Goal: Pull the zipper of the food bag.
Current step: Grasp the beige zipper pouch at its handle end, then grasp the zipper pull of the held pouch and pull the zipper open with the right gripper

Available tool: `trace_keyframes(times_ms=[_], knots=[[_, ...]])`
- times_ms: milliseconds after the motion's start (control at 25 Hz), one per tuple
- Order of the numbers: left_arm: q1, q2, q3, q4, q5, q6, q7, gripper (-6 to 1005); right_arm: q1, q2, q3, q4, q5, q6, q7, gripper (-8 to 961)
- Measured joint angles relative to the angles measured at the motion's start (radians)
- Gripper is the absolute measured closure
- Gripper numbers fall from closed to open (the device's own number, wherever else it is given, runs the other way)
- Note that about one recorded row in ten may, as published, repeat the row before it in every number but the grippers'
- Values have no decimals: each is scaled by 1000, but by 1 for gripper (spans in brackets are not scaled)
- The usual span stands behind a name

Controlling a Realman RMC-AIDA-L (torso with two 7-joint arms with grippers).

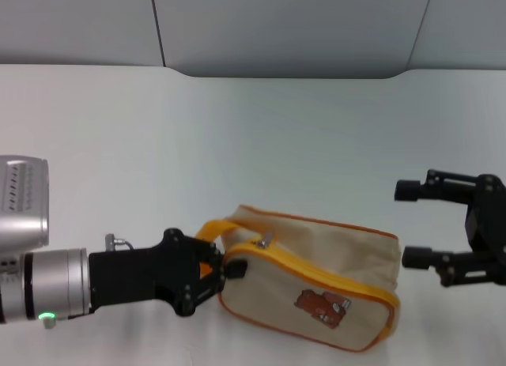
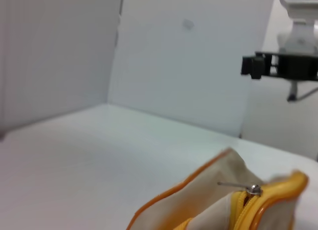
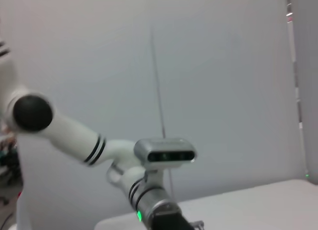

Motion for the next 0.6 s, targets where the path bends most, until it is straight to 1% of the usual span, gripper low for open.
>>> trace_keyframes(times_ms=[80,160,240,320,360,440,520,600], knots=[[-6,0,0,-5,-35,-3,5,901,16,-1,43,23,0,0,50,121],[-16,-1,2,-9,-66,-5,7,917,39,-7,92,45,0,0,135,121],[-28,-2,4,-11,-88,-6,7,920,70,-19,132,66,0,1,304,121],[-40,-4,5,-16,-101,-6,7,922,94,-33,144,88,0,1,468,120],[-48,-6,4,-22,-109,-6,7,923,108,-43,145,111,0,1,563,120],[-49,-6,3,-24,-113,-5,7,925,125,-56,142,158,-2,8,705,120],[-47,-6,1,-25,-121,-2,8,928,133,-61,140,205,-5,21,794,120],[-44,-5,-1,-25,-130,0,13,930,137,-61,137,248,-10,46,859,121]])
